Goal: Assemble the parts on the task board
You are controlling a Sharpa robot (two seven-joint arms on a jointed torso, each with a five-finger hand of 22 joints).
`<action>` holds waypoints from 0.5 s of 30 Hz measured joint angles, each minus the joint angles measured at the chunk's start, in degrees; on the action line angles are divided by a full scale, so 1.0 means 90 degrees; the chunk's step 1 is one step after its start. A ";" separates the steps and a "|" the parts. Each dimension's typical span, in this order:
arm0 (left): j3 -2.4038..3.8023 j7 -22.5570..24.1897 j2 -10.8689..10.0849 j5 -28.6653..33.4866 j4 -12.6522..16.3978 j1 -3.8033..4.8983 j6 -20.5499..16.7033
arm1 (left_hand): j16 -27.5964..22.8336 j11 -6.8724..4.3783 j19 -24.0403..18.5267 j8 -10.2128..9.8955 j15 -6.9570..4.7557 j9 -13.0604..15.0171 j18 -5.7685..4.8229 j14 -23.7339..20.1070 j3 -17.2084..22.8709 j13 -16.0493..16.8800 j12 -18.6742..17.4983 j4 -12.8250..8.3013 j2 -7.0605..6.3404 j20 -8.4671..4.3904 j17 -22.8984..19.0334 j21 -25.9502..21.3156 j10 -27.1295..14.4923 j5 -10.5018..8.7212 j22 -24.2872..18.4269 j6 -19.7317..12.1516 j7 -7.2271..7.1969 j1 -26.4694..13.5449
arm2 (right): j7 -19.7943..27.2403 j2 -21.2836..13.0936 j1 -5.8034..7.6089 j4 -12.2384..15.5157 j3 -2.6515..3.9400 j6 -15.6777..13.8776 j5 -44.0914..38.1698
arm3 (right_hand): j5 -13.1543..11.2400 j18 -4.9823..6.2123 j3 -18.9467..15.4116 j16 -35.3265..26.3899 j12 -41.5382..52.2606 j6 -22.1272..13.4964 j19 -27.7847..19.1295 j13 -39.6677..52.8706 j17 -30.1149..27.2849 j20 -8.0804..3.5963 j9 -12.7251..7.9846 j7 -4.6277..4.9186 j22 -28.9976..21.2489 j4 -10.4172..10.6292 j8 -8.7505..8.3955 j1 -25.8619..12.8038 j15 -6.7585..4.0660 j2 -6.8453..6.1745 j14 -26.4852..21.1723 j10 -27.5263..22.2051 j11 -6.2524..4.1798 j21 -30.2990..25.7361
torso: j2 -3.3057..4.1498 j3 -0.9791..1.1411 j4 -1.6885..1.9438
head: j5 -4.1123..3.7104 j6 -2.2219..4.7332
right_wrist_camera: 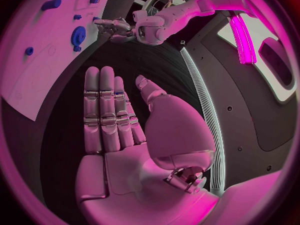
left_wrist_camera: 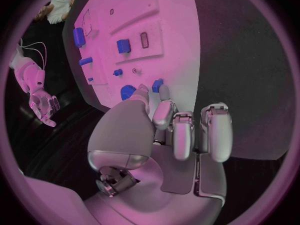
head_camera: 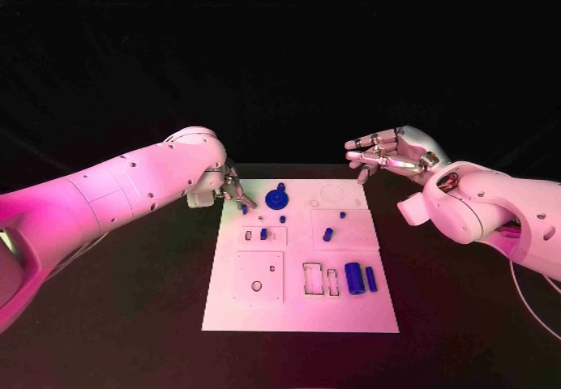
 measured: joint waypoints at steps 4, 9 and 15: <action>-0.0002 0.0000 0.0014 0.0005 -0.0012 -0.0012 0.0008 | 0.0000 0.0000 0.0000 0.0000 0.0000 -0.0008 0.0000 0.0000 0.0082 0.0000 0.0000 -0.0082 0.0093 0.0000 0.0000 0.0000 0.0000 0.0000 0.0000 0.0000 0.0000 0.0183 | -0.0001 0.0002 0.0000 0.0000 0.0000 0.0003 0.0000 | 0.0000 0.0000 0.0000 0.0000 0.0000 0.0000 0.0000 0.0000 0.0000 0.0000 0.0000 0.0000 0.0000 0.0000 0.0000 0.0000 0.0000 0.0000 0.0000 0.0000 0.0000 0.0000 | -0.0001 0.0000 0.0000 | 0.0000 -0.0018; -0.0003 0.0000 0.0018 0.0026 -0.0027 -0.0016 0.0028 | 0.0000 0.0000 0.0000 0.0000 0.0001 -0.0016 0.0000 -0.0001 0.0178 -0.0002 0.0000 -0.0178 0.0158 0.0000 0.0000 0.0000 0.0000 0.0000 0.0000 0.0023 -0.0023 0.0368 | -0.0001 0.0003 0.0000 0.0000 0.0000 0.0007 0.0000 | 0.0000 0.0000 0.0000 0.0000 0.0000 0.0000 0.0000 0.0000 0.0005 0.0000 0.0000 0.0000 0.0000 0.0000 0.0000 0.0000 0.0000 0.0000 0.0000 0.0000 0.0000 0.0000 | -0.0002 0.0001 0.0004 | -0.0004 -0.0026; -0.0002 0.0001 0.0017 0.0058 -0.0032 -0.0013 0.0031 | 0.0000 -0.0052 0.0000 -0.0036 -0.0062 -0.0086 0.0001 0.0005 0.0708 -0.0025 -0.0026 -0.0480 0.0296 0.0000 -0.0001 -0.0002 -0.0016 0.0050 0.0000 -0.0023 -0.0053 0.0898 | -0.0002 0.0004 0.0000 0.0001 0.0000 0.0011 0.0000 | 0.0000 0.0000 0.0000 0.0000 0.0000 0.0000 0.0000 0.0000 0.0005 0.0000 0.0000 0.0000 0.0001 0.0000 0.0000 0.0000 0.0000 0.0000 0.0000 0.0000 0.0000 0.0000 | -0.0004 0.0002 0.0004 | -0.0004 -0.0038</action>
